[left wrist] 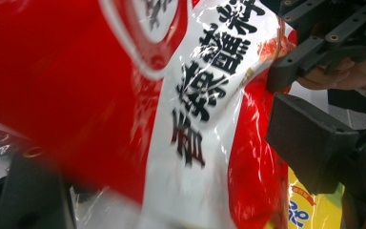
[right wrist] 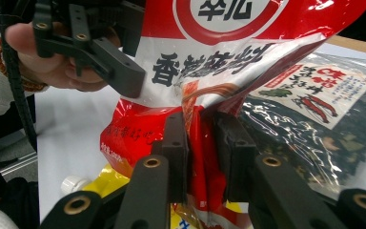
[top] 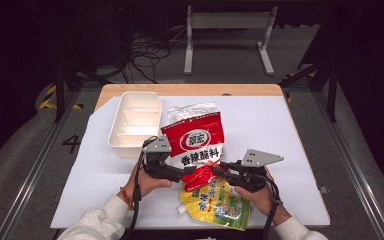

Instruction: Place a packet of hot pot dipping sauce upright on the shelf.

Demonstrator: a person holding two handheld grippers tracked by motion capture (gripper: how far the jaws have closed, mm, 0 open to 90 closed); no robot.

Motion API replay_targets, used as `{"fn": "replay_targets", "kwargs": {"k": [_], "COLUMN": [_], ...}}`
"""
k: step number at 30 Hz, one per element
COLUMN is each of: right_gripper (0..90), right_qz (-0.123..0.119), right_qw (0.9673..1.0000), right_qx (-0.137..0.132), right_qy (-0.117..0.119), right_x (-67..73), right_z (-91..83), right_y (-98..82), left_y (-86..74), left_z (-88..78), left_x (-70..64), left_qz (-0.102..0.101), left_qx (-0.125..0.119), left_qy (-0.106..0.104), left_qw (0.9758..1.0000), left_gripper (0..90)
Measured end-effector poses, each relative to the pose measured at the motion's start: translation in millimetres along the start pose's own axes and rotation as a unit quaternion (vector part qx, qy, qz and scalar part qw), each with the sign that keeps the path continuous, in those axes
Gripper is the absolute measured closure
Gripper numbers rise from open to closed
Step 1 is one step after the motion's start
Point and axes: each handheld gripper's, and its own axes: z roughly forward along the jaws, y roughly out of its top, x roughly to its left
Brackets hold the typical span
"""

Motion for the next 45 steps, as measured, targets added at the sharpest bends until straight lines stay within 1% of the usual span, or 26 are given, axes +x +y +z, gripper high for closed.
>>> {"fn": "replay_targets", "kwargs": {"k": [1,2,3,4,5,6,8,10,11,14,15,16,18,21,24,26,31,34,35,36,37,39,42,43,44,45], "right_gripper": [75.3,75.3,75.3,75.3,75.3,75.3,75.3,75.1,75.1,75.0,74.4,74.1,73.5,71.9,67.4,63.1,47.4,37.7,35.0,35.0,31.9,30.3,28.7,28.7,28.3,28.2], "right_qz": [-0.001,-0.001,-0.002,-0.002,-0.002,0.000,0.005,0.004,0.007,0.008,0.003,0.000,-0.002,-0.006,-0.003,-0.005,0.004,0.001,0.001,0.001,-0.009,-0.019,-0.007,-0.007,-0.002,0.002], "right_qw": [1.0000,1.0000,1.0000,1.0000,1.0000,1.0000,0.9999,1.0000,1.0000,1.0000,1.0000,1.0000,1.0000,0.9999,0.9997,0.9997,0.9995,0.9984,0.9981,0.9981,0.9963,0.9936,0.9906,0.9906,0.9878,0.9864], "right_qx": [-0.002,-0.002,-0.002,-0.002,-0.003,-0.006,-0.007,-0.005,-0.005,-0.004,-0.001,0.000,0.004,0.015,0.022,0.022,0.024,0.029,0.031,0.031,0.035,0.039,0.034,0.034,0.030,0.028], "right_qy": [0.002,0.005,0.008,0.008,0.007,0.006,0.007,0.005,0.003,0.001,-0.005,-0.007,-0.008,-0.006,-0.006,-0.011,-0.022,-0.048,-0.054,-0.054,-0.078,-0.104,-0.132,-0.132,-0.153,-0.162], "right_x": [1.5,2.5,3.4,3.4,4.3,4.4,3.8,4.0,4.0,3.7,5.4,6.1,7.2,8.8,8.9,8.8,4.5,-1.0,-3.1,-3.1,-8.3,-14.6,-25.3,-25.3,-31.2,-34.1], "right_z": [1.9,3.4,4.7,4.7,5.8,6.6,7.9,10.3,11.6,12.6,14.1,14.7,15.9,19.7,21.2,19.7,12.1,0.8,-3.9,-3.9,-15.0,-27.1,-45.0,-45.0,-55.2,-59.2], "right_y": [0.0,0.0,0.1,0.1,0.3,0.4,0.0,-0.7,-1.4,-1.9,-2.5,-2.8,-3.2,-5.0,-5.5,-5.1,-4.9,-5.7,-5.9,-5.9,-6.4,-8.3,-11.8,-11.8,-14.0,-15.3], "left_y": [0.4,0.4,0.1,0.1,0.0,0.0,-0.4,-0.2,-0.3,-0.6,-0.6,-0.1,0.2,1.4,2.2,3.4,5.1,5.6,6.0,6.0,6.5,7.7,10.4,10.4,13.0,14.2], "left_z": [2.0,2.0,3.6,3.6,3.8,3.9,3.5,3.7,3.4,1.4,-0.9,-2.4,-3.6,-5.3,-7.4,-11.7,-22.3,-29.5,-32.1,-32.1,-34.8,-42.8,-52.3,-52.3,-60.3,-64.5], "left_x": [0.0,0.0,0.7,0.7,1.6,2.0,0.7,-1.3,-0.9,0.3,1.0,1.3,1.4,-0.1,-1.6,-1.7,3.7,7.8,8.8,8.8,9.9,11.9,14.2,14.2,16.5,17.4], "left_qz": [0.003,0.003,0.000,0.000,0.001,0.001,0.012,0.026,0.025,0.029,0.032,0.038,0.041,0.051,0.062,0.070,0.071,0.073,0.074,0.074,0.074,0.075,0.083,0.083,0.088,0.088], "left_qx": [0.003,0.003,-0.004,-0.004,-0.009,-0.013,-0.018,-0.018,-0.020,-0.020,-0.028,-0.027,-0.025,-0.018,-0.016,-0.020,-0.028,-0.032,-0.035,-0.035,-0.037,-0.043,-0.049,-0.049,-0.053,-0.055], "left_qy": [0.006,0.006,-0.002,-0.002,-0.004,-0.012,-0.019,-0.014,-0.015,-0.013,-0.013,-0.011,-0.010,-0.008,-0.005,-0.004,0.005,0.013,0.016,0.016,0.018,0.027,0.039,0.039,0.048,0.054], "left_qw": [1.0000,1.0000,1.0000,1.0000,0.9999,0.9998,0.9996,0.9994,0.9994,0.9993,0.9990,0.9988,0.9988,0.9985,0.9979,0.9973,0.9971,0.9967,0.9966,0.9966,0.9964,0.9959,0.9946,0.9946,0.9936,0.9931], "left_gripper": [27.0,28.3,30.4,33.4,33.4,37.5,50.2,60.2,65.3,75.0,78.2,80.6,84.3,86.8,88.5,88.8,89.0,89.0,89.0,89.0,89.0,89.0,89.0,89.0,89.0,89.1]}}
